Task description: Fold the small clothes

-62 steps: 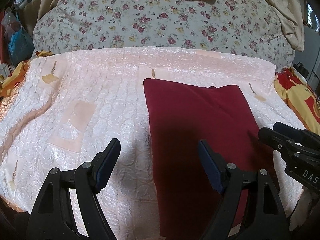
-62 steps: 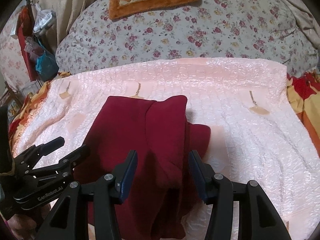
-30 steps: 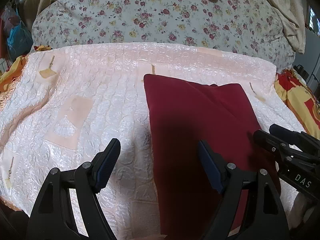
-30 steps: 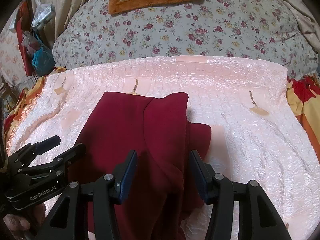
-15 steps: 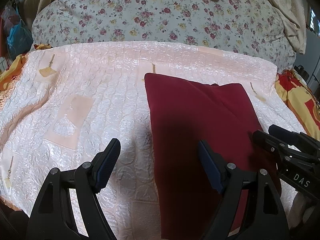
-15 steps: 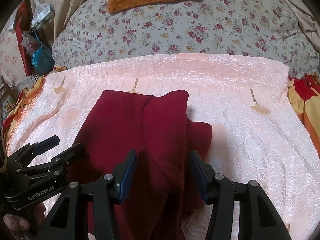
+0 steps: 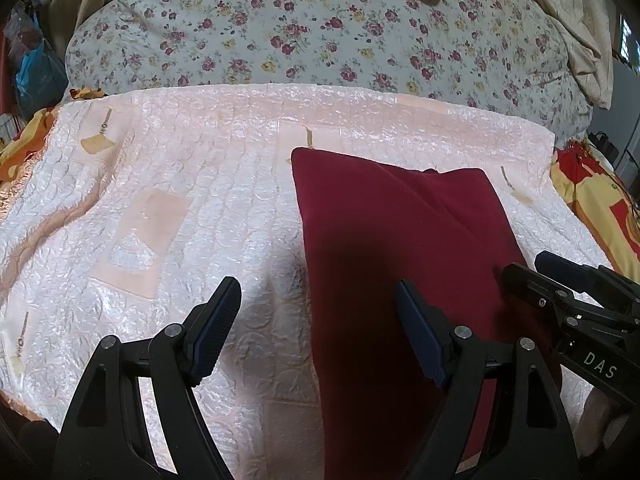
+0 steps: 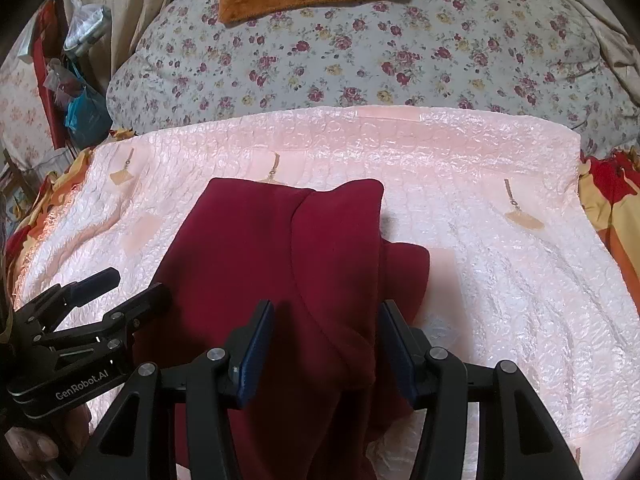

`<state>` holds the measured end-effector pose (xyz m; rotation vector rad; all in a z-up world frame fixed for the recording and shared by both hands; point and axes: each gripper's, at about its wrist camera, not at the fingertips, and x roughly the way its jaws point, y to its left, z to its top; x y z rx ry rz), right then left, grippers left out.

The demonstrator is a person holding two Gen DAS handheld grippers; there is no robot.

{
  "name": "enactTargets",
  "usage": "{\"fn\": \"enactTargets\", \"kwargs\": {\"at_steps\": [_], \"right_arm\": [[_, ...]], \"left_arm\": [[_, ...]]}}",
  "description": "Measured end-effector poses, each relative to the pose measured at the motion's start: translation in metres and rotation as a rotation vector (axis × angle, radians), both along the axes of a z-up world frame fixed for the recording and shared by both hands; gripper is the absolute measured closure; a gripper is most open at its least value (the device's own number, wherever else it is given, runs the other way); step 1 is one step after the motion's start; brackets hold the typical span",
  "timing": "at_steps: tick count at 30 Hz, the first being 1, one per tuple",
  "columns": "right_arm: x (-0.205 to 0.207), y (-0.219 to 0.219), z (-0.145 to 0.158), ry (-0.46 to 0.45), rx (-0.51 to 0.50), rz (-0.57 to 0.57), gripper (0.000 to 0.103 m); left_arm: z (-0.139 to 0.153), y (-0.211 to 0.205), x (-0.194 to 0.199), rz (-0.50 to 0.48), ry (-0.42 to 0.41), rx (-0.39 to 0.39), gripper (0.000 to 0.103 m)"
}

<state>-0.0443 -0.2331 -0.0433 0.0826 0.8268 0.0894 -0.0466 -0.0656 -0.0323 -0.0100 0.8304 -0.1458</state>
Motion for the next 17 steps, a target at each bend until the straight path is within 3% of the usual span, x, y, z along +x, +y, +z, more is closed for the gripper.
{"fn": "enactTargets", "kwargs": {"at_steps": [17], "right_arm": [[-0.001,0.002,-0.0007,0.003,-0.006,0.001,0.051]], "left_arm": [[0.0011,0.0035,-0.0022,0.004,-0.006,-0.011,0.023]]}}
